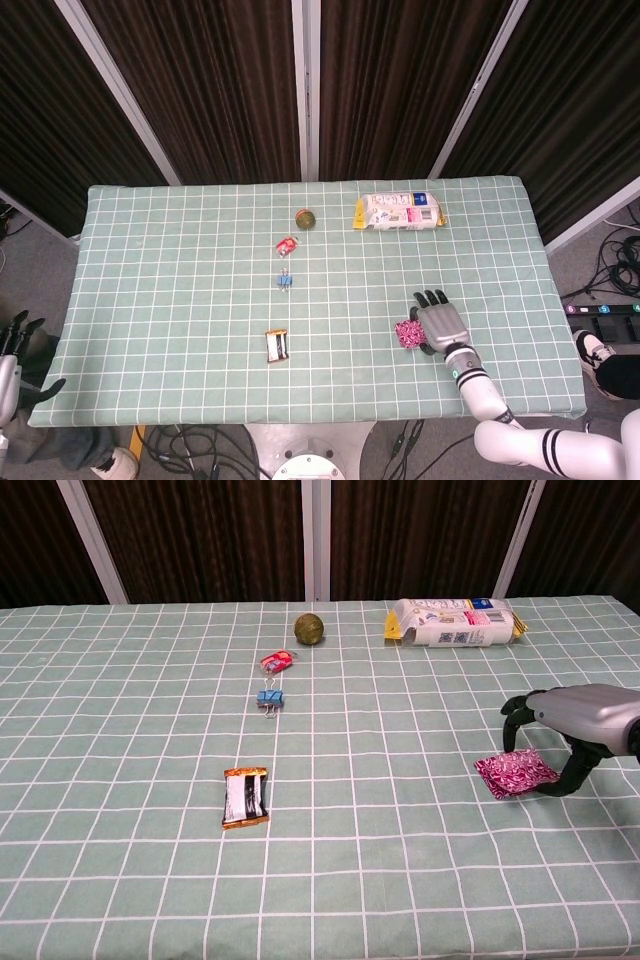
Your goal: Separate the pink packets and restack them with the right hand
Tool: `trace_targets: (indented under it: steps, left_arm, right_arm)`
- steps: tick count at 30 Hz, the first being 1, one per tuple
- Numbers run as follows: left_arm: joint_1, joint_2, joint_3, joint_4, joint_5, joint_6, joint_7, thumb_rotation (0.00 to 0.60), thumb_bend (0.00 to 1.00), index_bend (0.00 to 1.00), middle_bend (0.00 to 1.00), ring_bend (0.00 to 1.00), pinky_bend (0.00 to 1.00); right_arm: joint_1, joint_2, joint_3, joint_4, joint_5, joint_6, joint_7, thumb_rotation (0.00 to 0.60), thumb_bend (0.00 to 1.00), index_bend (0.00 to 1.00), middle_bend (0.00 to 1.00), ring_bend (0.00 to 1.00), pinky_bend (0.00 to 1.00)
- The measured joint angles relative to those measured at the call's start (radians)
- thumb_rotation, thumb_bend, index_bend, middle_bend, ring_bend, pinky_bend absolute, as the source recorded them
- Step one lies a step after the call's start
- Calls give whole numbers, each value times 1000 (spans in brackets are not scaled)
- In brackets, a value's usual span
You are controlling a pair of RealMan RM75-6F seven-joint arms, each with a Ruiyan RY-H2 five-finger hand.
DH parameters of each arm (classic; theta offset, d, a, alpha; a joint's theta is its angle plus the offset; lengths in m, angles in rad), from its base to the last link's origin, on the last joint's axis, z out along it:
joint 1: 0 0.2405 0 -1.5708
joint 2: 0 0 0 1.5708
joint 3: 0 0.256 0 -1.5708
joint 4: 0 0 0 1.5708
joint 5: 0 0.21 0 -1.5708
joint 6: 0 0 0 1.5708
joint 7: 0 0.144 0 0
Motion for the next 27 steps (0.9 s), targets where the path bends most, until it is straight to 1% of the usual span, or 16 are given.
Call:
trace_targets:
  steps: [10, 20, 27]
  left_arm:
    - [-3, -5, -1, 12, 0, -6, -8, 600, 57, 197, 154, 132, 137]
    - [-3, -7, -1, 22, 1, -8, -20, 600, 57, 197, 154, 132, 137]
    - [-4, -9, -2, 28, 1, -9, -24, 600, 56, 197, 154, 133, 137]
  right_arm:
    - [7, -8, -7, -18, 30, 45, -22, 595, 181, 332, 69, 0, 0]
    - [18, -31, -10, 11, 61, 46, -30, 583, 179, 306, 69, 0, 0]
    - [16, -34, -18, 18, 55, 41, -17, 573, 179, 284, 69, 0, 0]
